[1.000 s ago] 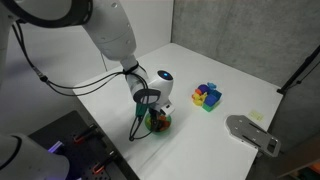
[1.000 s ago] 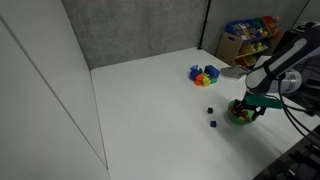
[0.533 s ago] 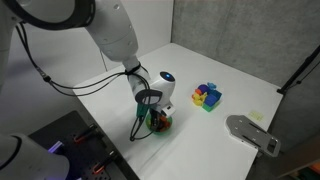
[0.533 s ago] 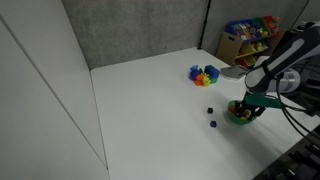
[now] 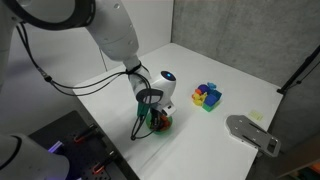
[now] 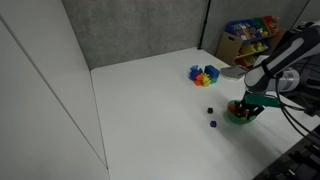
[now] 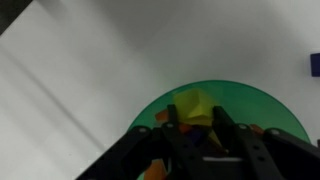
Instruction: Remove a yellow block in the green bowl and place it on the worktop
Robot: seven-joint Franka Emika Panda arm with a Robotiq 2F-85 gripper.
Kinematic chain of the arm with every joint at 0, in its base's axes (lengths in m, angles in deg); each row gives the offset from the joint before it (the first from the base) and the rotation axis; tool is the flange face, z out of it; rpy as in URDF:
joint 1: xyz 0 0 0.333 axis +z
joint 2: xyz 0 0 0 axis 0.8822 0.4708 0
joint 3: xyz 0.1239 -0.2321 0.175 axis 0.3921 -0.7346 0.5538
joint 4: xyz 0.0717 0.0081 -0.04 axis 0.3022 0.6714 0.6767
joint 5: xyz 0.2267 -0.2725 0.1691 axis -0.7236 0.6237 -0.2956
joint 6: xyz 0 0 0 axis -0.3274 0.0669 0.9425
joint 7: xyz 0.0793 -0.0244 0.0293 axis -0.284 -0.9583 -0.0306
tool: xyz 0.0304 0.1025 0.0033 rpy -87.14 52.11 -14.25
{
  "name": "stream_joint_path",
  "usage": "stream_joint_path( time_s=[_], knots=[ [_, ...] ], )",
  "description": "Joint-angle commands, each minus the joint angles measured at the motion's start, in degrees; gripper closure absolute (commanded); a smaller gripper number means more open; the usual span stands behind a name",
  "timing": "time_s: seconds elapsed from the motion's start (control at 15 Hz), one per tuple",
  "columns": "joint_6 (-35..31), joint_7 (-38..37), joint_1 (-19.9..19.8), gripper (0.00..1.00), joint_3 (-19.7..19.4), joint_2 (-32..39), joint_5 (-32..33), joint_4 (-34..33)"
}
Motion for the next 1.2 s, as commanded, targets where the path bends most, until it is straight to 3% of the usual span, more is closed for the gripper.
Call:
stream_joint_path(
  time_s=[0.0,0.6,1.13],
  knots=[
    [2.1,0.6,-0.6,0.85,0.2,-0.4,-0.8,-1.4],
    [4.0,3.3,1.2,0.85,0.0,-6.8,2.1,-0.1],
    [6.1,7.9,5.5,0.85,3.2,-9.5,7.2,0.0]
  ],
)
